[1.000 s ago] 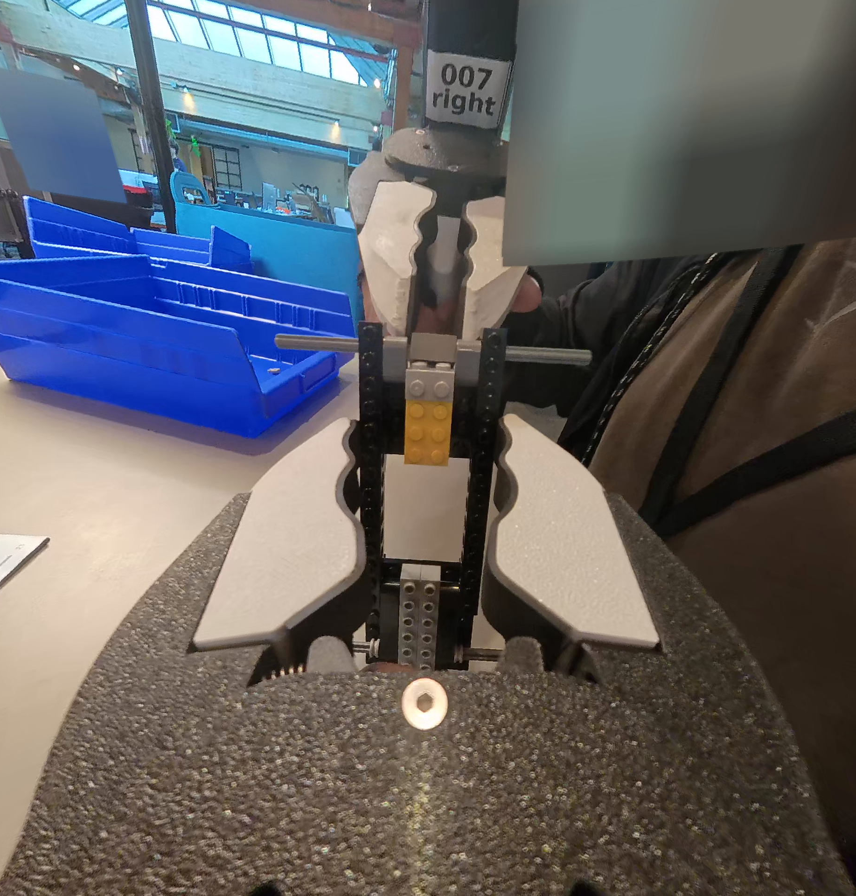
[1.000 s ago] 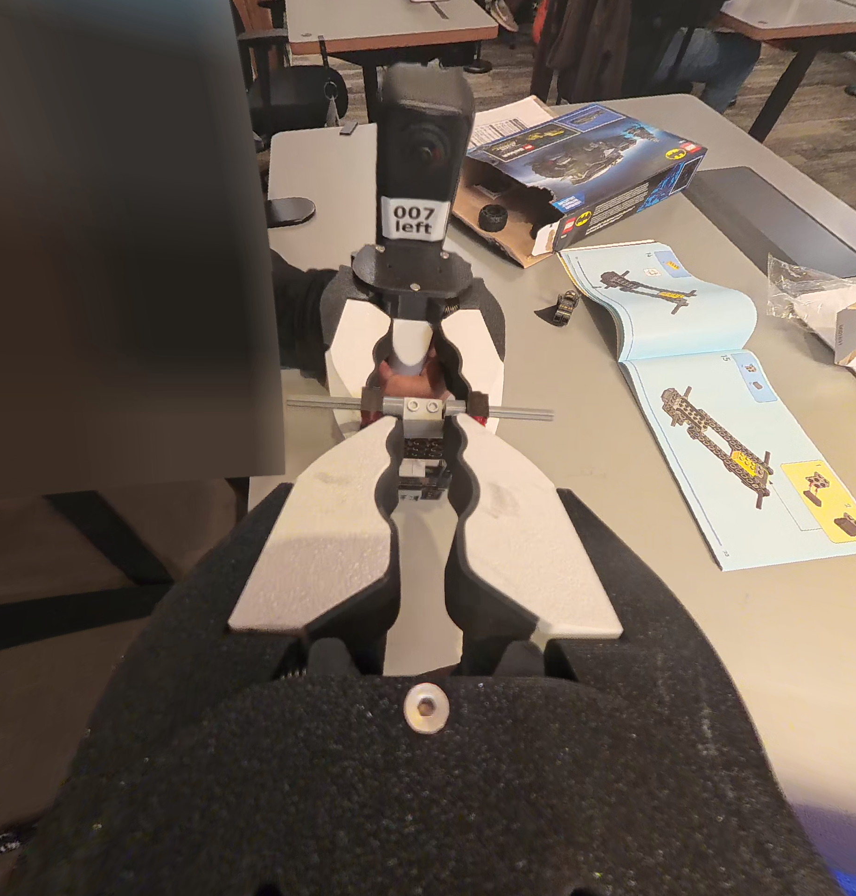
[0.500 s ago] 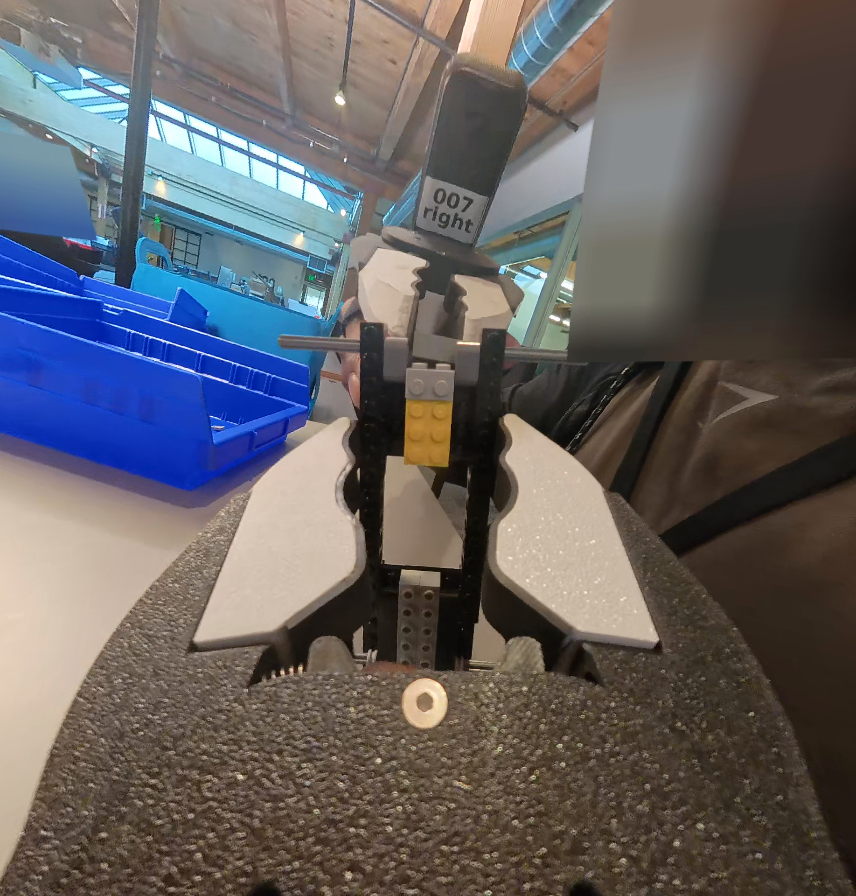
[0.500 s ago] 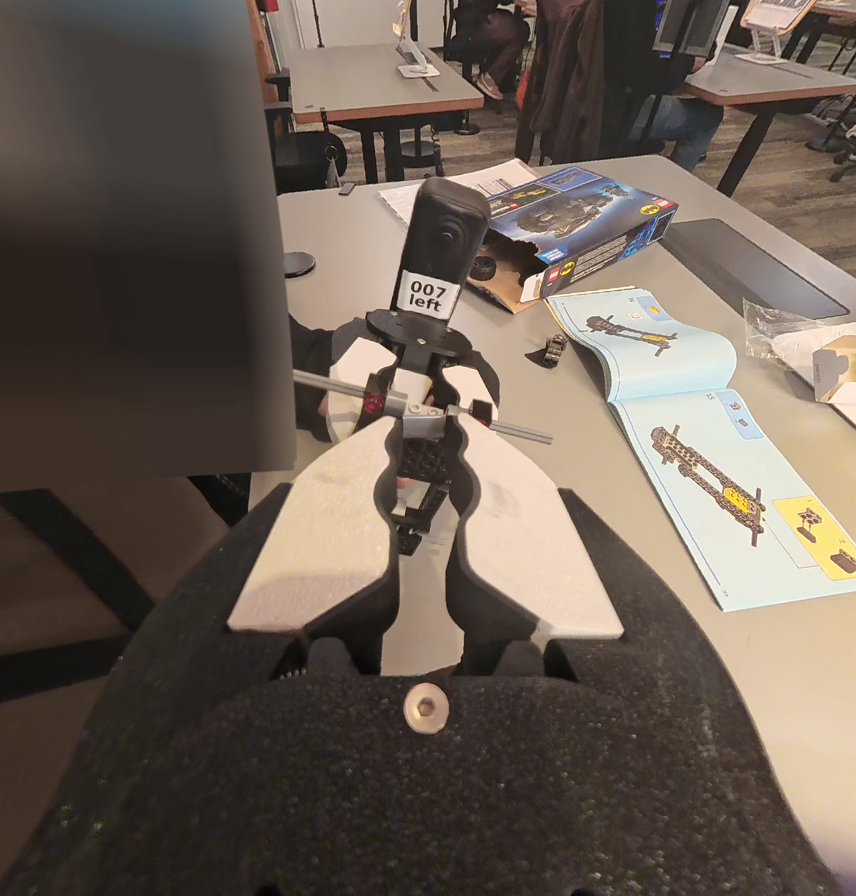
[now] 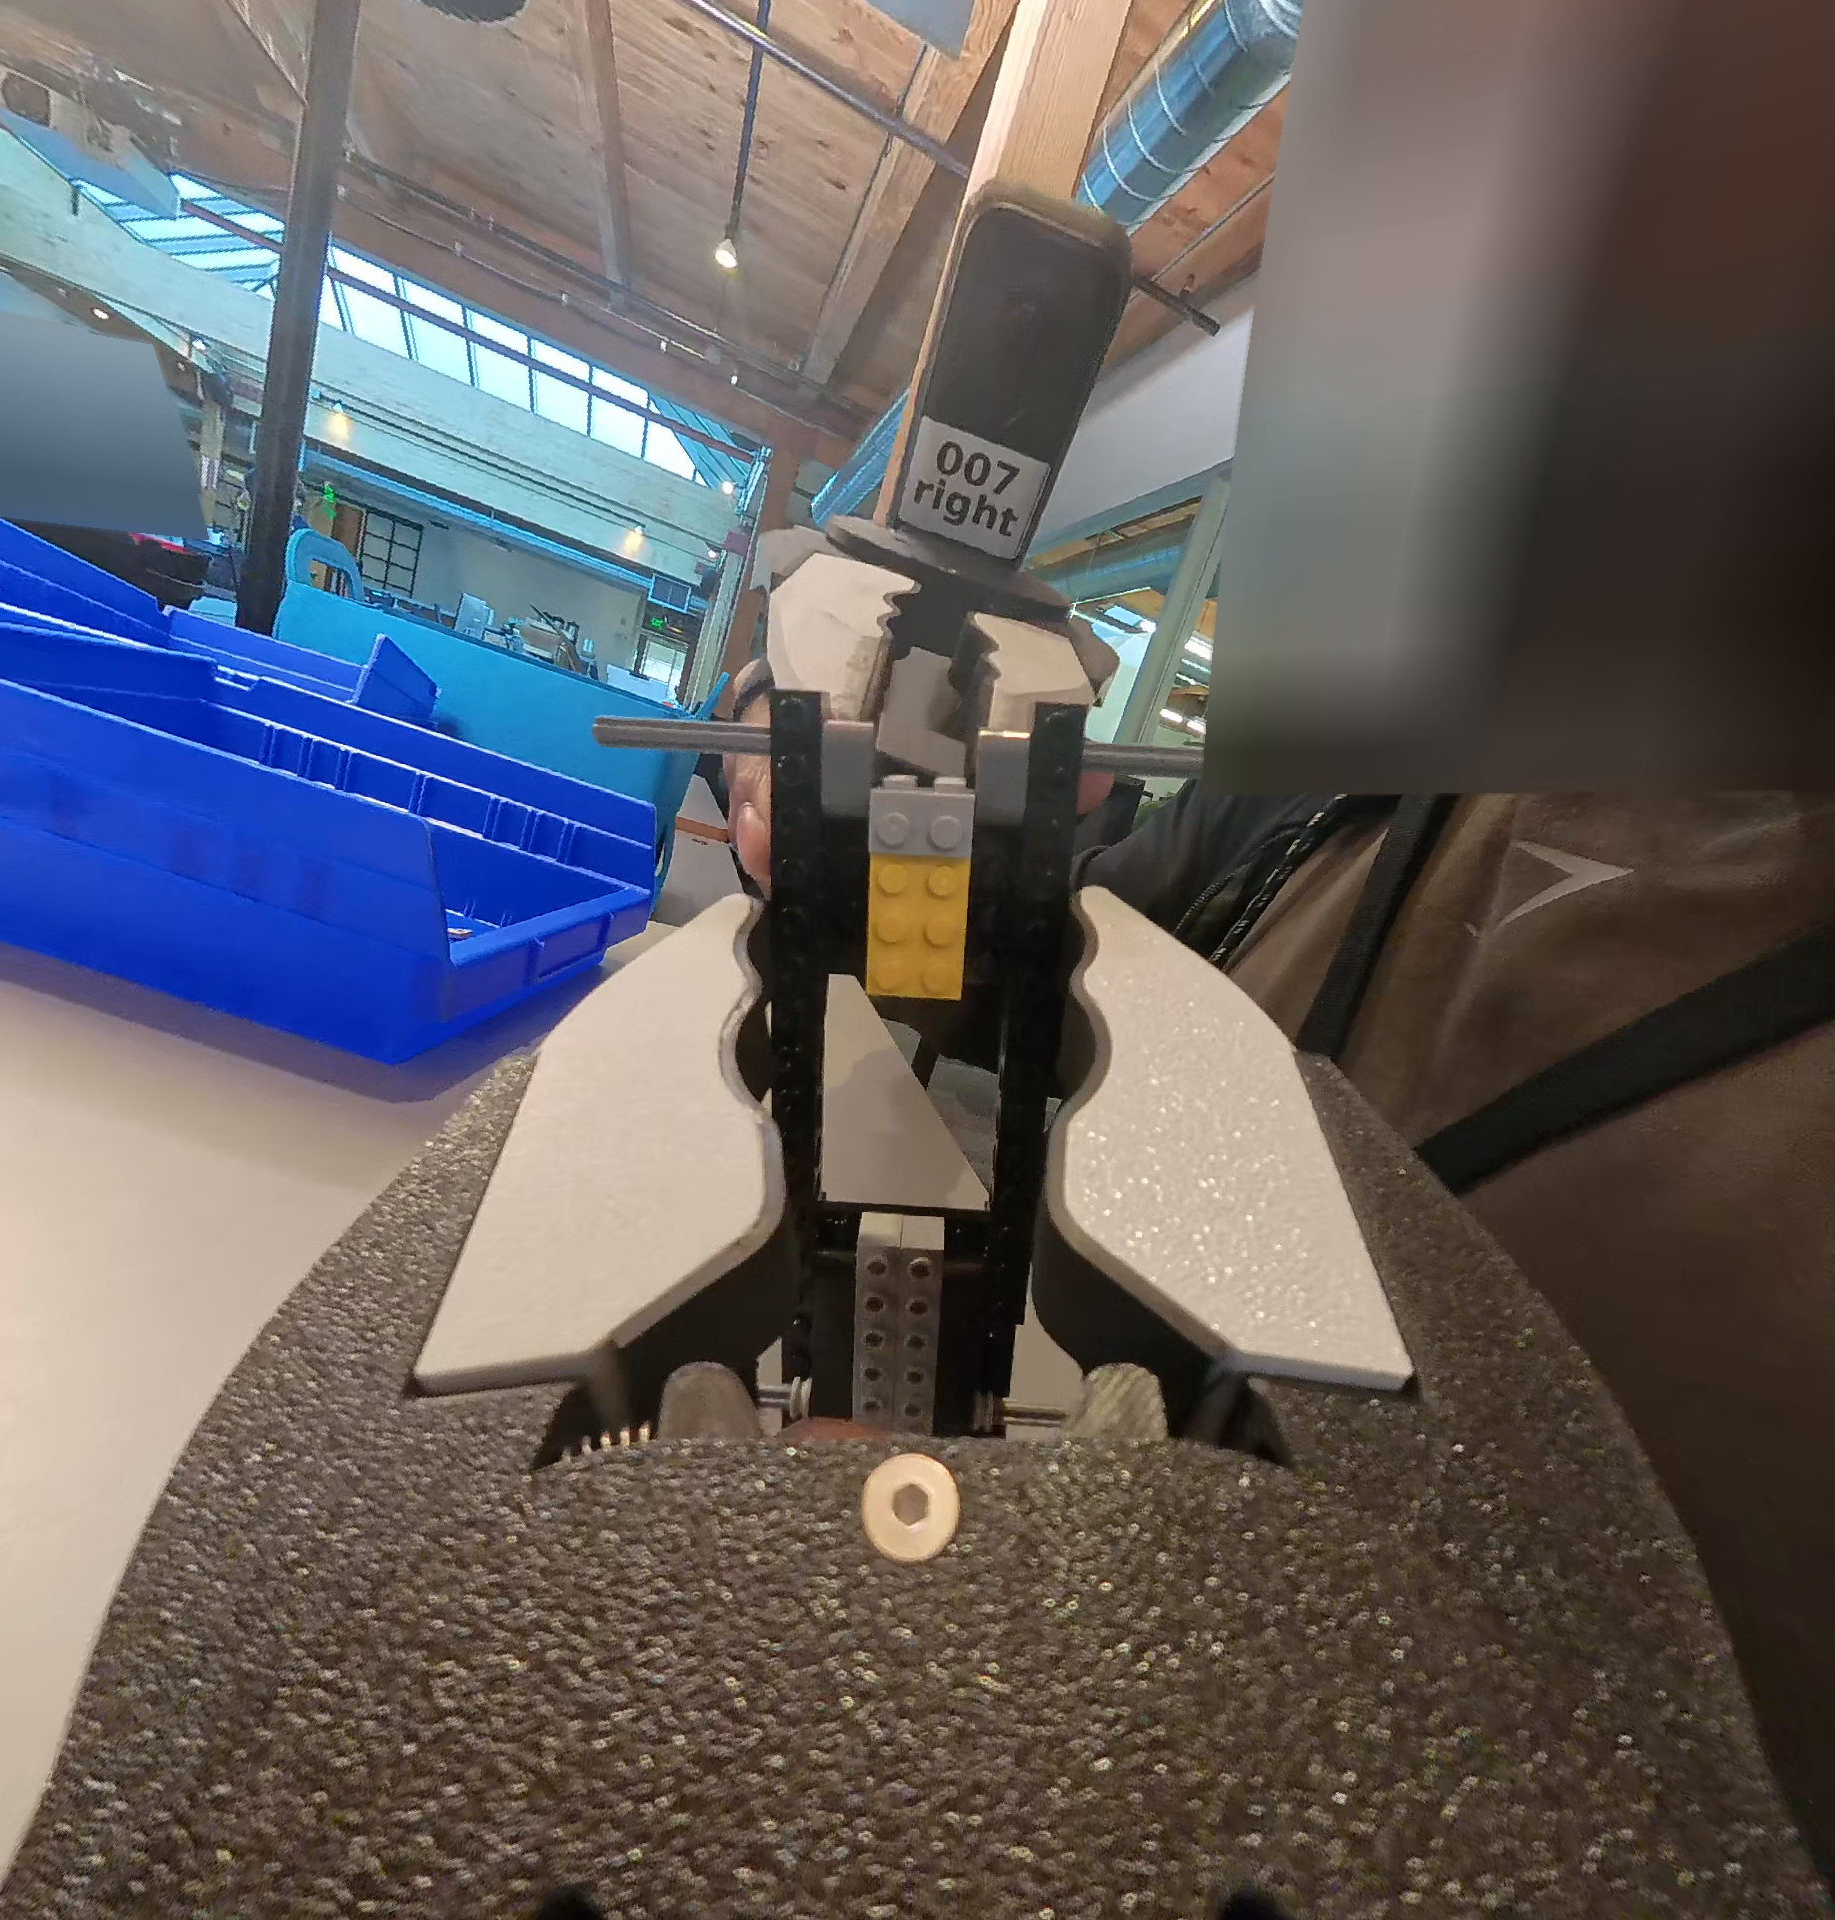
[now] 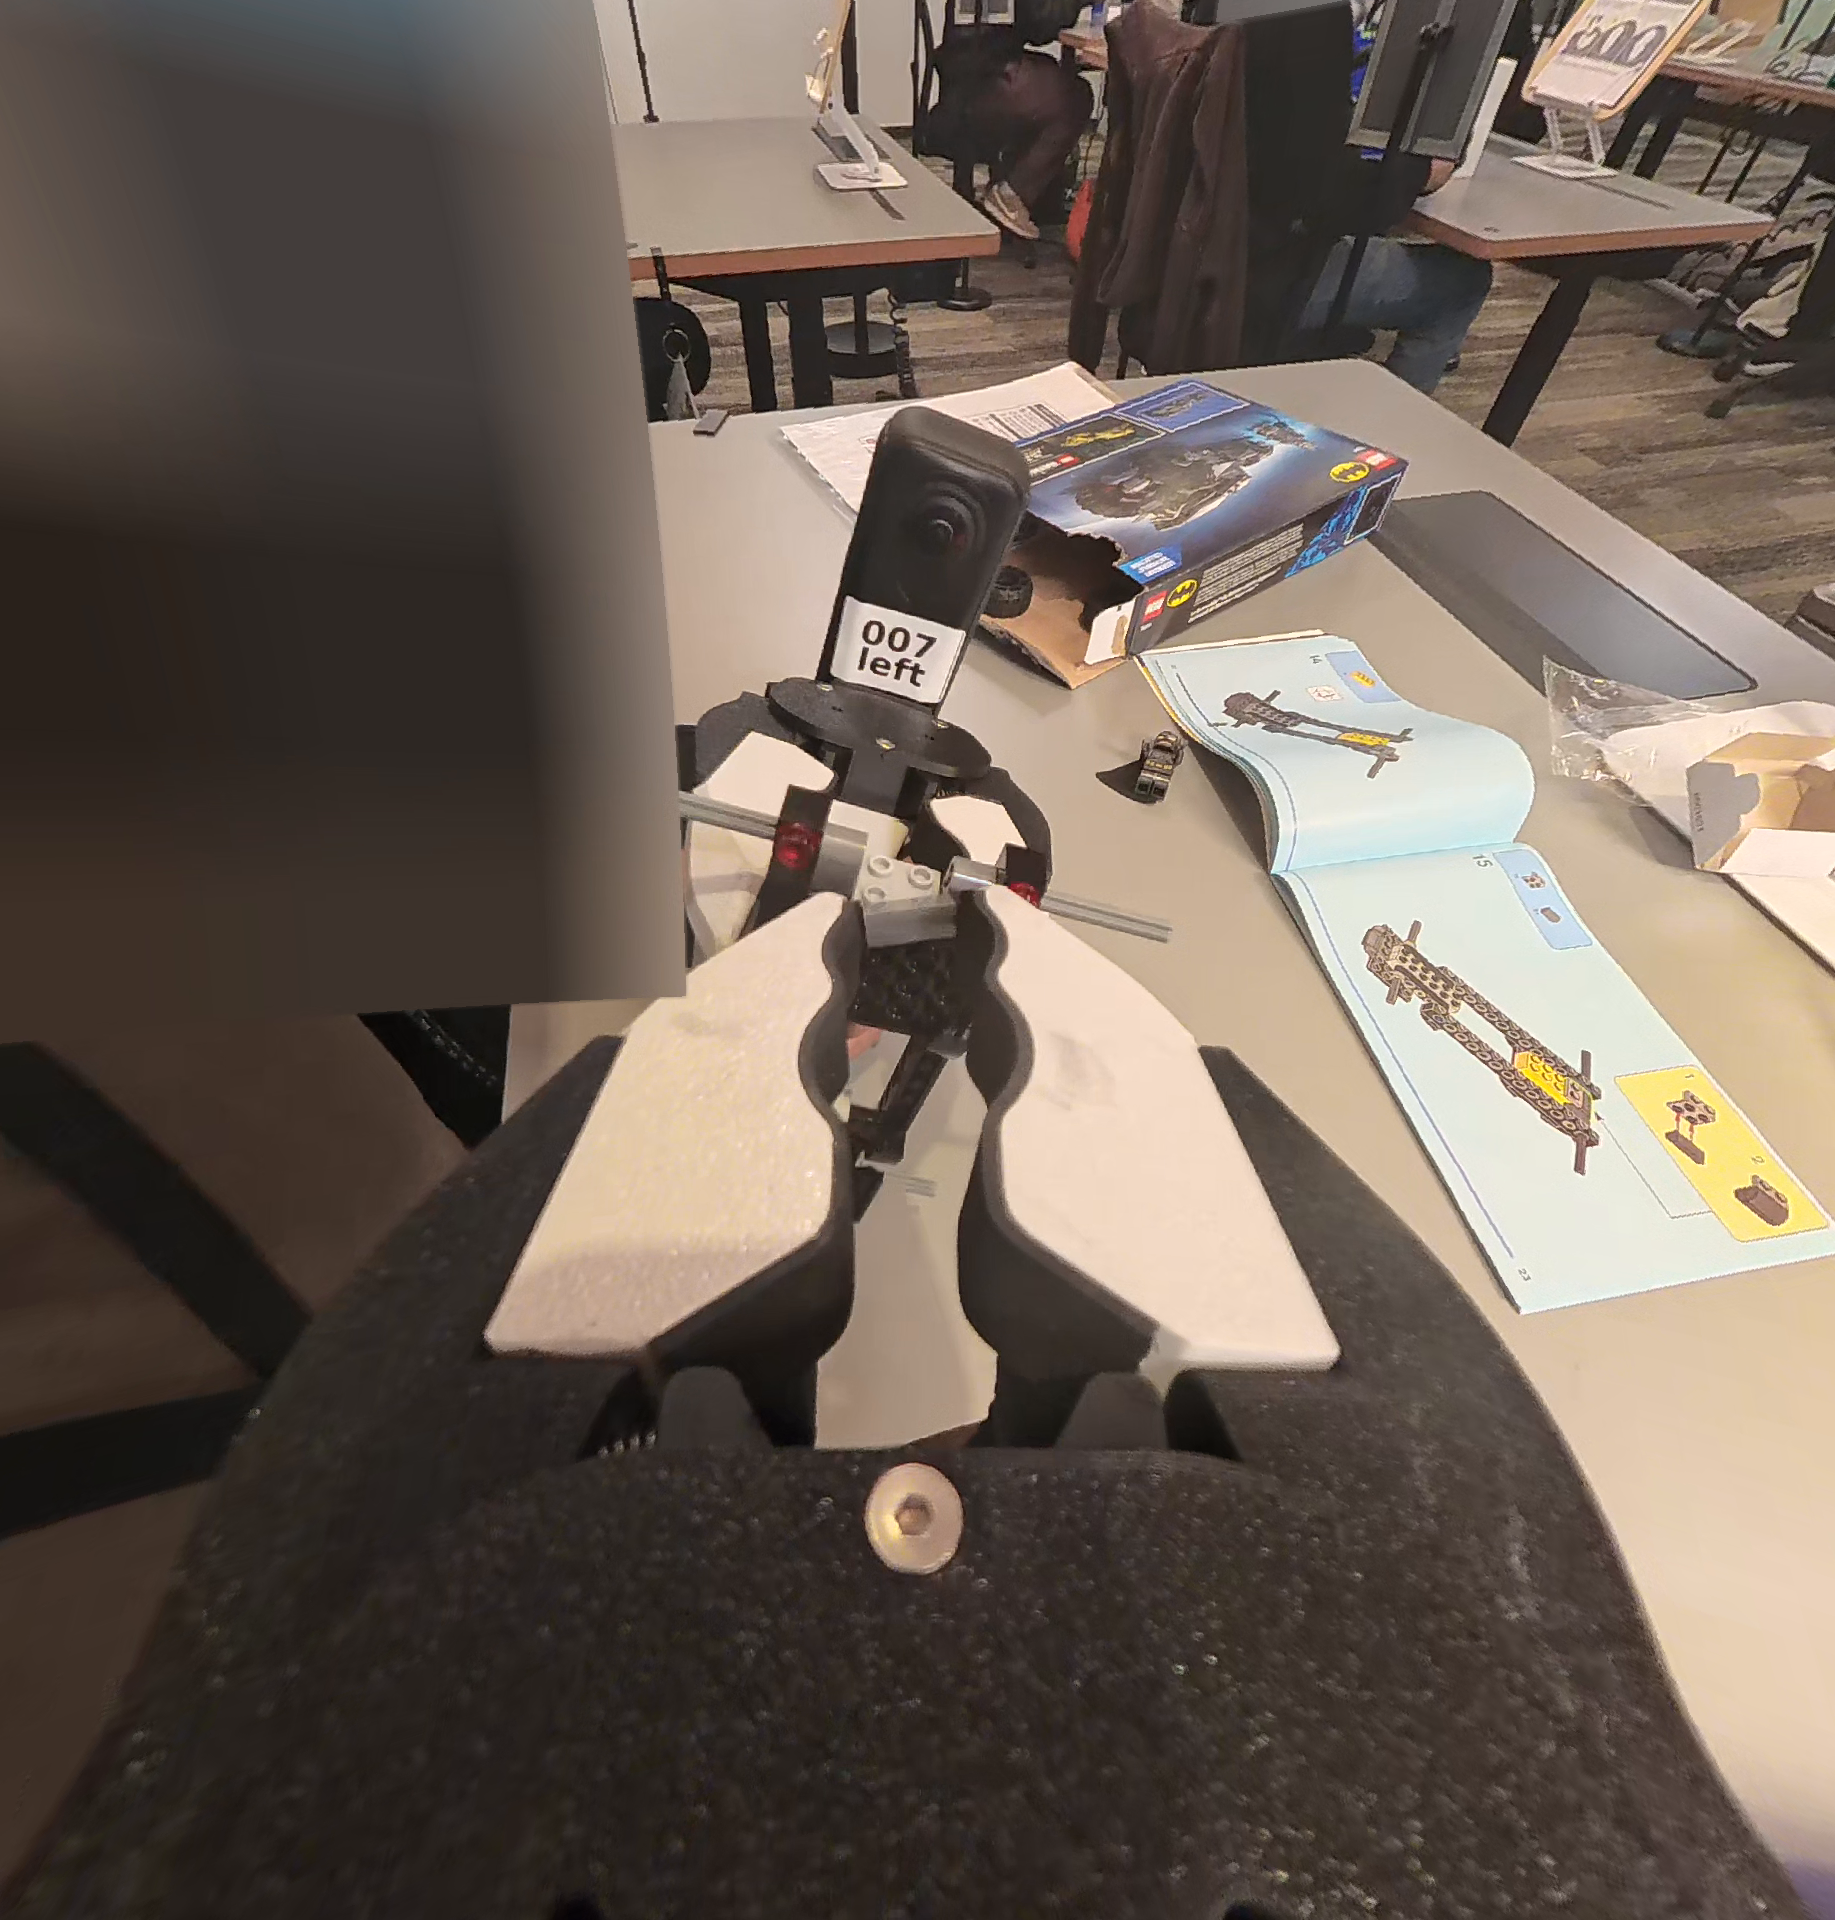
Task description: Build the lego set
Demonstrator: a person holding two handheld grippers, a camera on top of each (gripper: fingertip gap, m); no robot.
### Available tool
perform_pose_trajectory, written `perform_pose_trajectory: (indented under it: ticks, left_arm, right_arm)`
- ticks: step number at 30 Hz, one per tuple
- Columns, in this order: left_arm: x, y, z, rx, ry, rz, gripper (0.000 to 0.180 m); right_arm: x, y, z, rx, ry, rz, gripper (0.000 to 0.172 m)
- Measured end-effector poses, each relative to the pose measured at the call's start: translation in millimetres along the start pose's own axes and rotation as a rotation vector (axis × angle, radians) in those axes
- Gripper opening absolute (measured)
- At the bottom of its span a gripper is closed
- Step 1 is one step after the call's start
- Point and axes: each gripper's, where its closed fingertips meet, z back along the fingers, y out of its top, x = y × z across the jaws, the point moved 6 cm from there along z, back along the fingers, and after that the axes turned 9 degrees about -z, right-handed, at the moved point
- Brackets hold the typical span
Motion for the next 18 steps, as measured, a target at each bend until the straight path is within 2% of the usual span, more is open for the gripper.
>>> perform_pose_trajectory:
  ticks: [7, 15, 18]
  left_arm:
    - [-2.2, -1.9, 0.5, -0.059, 0.042, -0.054, 0.053]
    - [-1.3, 0.4, -0.2, -0.256, 0.154, -0.311, 0.053]
    - [-0.9, -0.7, -0.2, -0.268, 0.163, -0.328, 0.053]
  right_arm:
    - [2.6, -3.4, 0.2, -0.031, -0.009, -0.004, 0.016]
    - [7.9, -7.1, 4.6, -0.115, 0.017, -0.005, 0.016]
    - [8.1, -5.8, 4.6, -0.133, 0.035, -0.015, 0.016]
